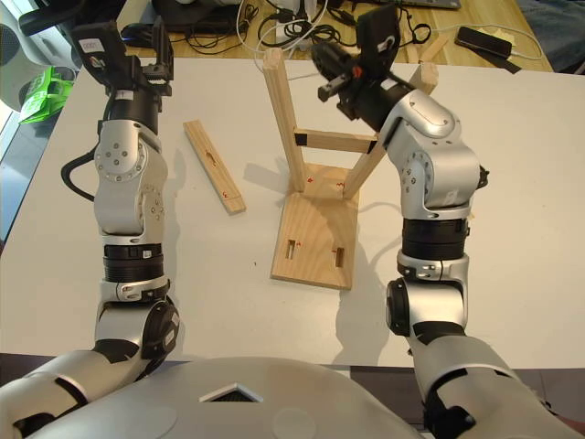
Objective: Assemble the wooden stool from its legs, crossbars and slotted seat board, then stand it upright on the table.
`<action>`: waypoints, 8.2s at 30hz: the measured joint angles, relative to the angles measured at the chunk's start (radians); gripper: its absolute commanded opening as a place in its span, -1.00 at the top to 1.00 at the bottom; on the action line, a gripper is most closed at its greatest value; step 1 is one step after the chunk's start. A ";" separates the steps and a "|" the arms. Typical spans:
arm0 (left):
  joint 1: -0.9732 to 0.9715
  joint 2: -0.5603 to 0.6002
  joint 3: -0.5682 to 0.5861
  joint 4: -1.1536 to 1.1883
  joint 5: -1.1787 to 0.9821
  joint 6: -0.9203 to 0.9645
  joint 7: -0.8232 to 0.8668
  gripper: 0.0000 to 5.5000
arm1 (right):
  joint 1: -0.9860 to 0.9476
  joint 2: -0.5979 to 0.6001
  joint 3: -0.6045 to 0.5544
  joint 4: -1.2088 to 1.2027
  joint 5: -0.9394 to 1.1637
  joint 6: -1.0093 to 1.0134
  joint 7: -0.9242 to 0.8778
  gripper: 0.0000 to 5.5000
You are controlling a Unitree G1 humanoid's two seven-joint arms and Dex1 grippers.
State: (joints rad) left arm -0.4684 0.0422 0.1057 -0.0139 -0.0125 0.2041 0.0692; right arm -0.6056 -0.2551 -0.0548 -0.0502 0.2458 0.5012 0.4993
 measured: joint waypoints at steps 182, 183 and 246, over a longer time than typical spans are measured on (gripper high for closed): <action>-0.142 -0.007 0.186 -0.198 -0.963 0.491 0.246 0.85 | -0.171 -0.296 -0.266 0.032 -0.035 -0.343 -0.213 -0.31; -0.112 -0.015 0.165 -0.202 -0.955 0.500 0.247 0.85 | -0.189 -0.294 -0.294 0.056 -0.036 -0.356 -0.254 -0.31; -0.243 0.052 0.063 -0.332 -0.725 0.447 -0.115 0.85 | -0.242 -0.135 0.276 0.024 0.165 -0.004 0.310 1.00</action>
State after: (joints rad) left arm -0.7117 0.0945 0.1688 -0.3461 -0.7374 0.6513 -0.0455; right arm -0.8476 -0.3900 0.2217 -0.0264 0.4106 0.4969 0.8097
